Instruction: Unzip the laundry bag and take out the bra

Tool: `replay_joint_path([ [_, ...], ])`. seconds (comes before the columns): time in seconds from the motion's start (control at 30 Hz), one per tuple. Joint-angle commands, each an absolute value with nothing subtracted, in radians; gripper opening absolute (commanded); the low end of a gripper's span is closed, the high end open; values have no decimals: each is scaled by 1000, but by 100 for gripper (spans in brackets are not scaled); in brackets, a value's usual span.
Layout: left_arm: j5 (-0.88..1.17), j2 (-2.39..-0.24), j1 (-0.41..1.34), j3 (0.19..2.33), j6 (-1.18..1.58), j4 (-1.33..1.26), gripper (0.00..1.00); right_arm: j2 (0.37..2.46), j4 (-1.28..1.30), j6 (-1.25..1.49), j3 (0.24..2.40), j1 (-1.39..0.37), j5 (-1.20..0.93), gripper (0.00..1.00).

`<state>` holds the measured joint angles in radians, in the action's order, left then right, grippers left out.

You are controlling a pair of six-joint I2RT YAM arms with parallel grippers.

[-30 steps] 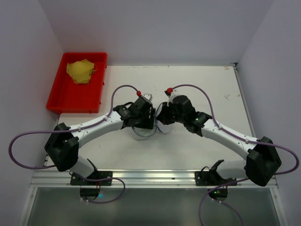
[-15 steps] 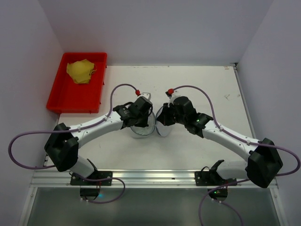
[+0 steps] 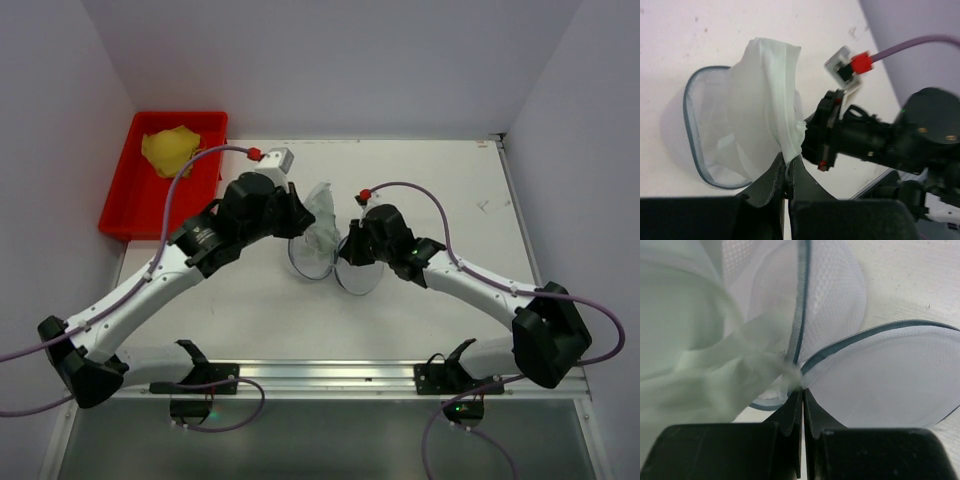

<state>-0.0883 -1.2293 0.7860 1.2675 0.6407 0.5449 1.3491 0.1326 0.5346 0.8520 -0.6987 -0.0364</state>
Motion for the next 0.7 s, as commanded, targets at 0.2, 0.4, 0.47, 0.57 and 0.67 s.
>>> replay_joint_path([
  [0.2,60,-1152,608,1504,640,506,0,1390,100,560,827,-684,-9,0],
  [0.4,-272,-1213,561,1728,540,705,0,1387,127,587,813,-658,-11,0],
  [0.47,-457,-1230,546,1746,497,738,0,1384,135,591,813,-652,-29,0],
  [0.57,-622,-1239,500,1737,422,733,0,1370,138,586,810,-652,-49,0],
  [0.67,-667,-1268,402,1695,333,674,0,1355,133,580,808,-652,-74,0],
])
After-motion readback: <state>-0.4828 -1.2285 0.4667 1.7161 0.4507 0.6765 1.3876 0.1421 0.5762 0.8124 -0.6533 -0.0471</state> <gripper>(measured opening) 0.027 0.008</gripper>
